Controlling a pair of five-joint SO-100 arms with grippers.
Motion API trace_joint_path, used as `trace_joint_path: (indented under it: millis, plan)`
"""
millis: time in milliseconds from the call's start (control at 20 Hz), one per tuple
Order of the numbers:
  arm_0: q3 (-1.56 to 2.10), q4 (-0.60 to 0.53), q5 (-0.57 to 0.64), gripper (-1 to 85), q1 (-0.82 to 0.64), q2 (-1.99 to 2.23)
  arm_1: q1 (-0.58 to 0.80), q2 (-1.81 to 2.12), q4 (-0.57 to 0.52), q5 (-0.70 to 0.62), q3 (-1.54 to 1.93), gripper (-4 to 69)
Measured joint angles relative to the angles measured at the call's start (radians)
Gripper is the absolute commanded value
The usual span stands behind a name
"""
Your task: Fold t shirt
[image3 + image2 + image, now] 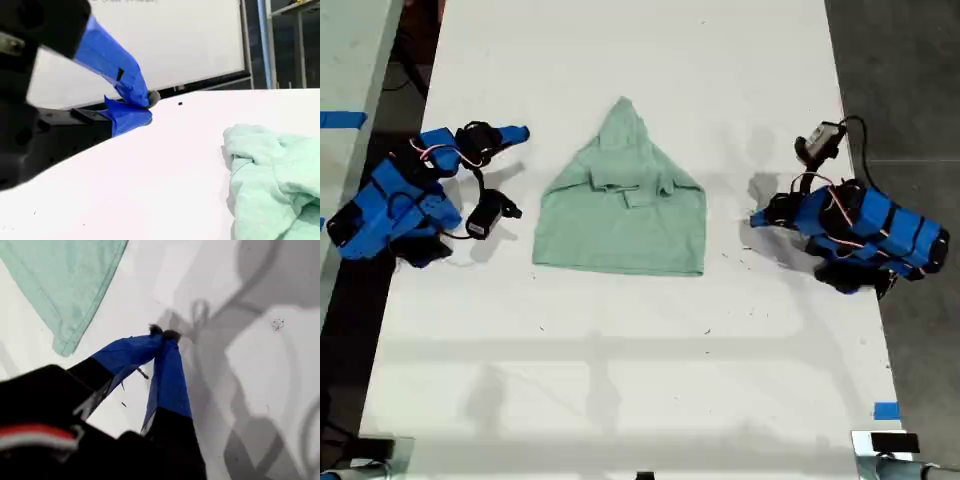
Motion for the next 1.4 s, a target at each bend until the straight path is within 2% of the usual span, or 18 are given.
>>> trace_joint_path:
  millis: [50, 200, 600, 700, 750, 800, 950, 1200, 1300, 1400]
  plan:
    - [0.0, 0.005, -0.003, -0.3, -0.002, 0.0, 0.0, 0.0, 0.0, 0.003, 0.0, 0.4]
    - [0.0, 0.075, -0.144, -0.3, -0.061, 0.002, -0.08, 0.002, -0.037, 0.11, -0.003, 0.4]
    - [0.0, 0.08, -0.153, -0.3, -0.066, 0.002, -0.095, 0.005, -0.02, 0.132, -0.097, 1.4]
    - [0.0, 0.08, -0.153, -0.3, -0.067, 0.002, -0.103, -0.072, -0.014, 0.141, -0.195, 9.5]
    - [0.0, 0.08, -0.153, -0.3, -0.067, 0.002, -0.13, -0.173, -0.018, 0.149, -0.25, 17.7]
    - [0.0, 0.08, -0.153, -0.3, -0.067, 0.002, -0.152, -0.301, -0.041, 0.152, -0.307, 22.5]
    - [0.0, 0.08, -0.153, -0.3, -0.071, 0.002, -0.202, -0.742, -0.156, 0.153, -0.468, 27.9]
    - [0.0, 0.08, -0.155, -0.3, -0.072, 0.002, -0.184, -1.21, -0.479, 0.137, -0.485, 28.0]
    - [0.0, 0.08, -0.155, -0.3, -0.072, 0.002, -0.167, -1.345, -0.577, 0.118, -0.523, 27.9]
    - [0.0, 0.08, -0.155, -0.3, -0.072, 0.002, -0.16, -1.485, -0.624, 0.094, -0.626, 27.7]
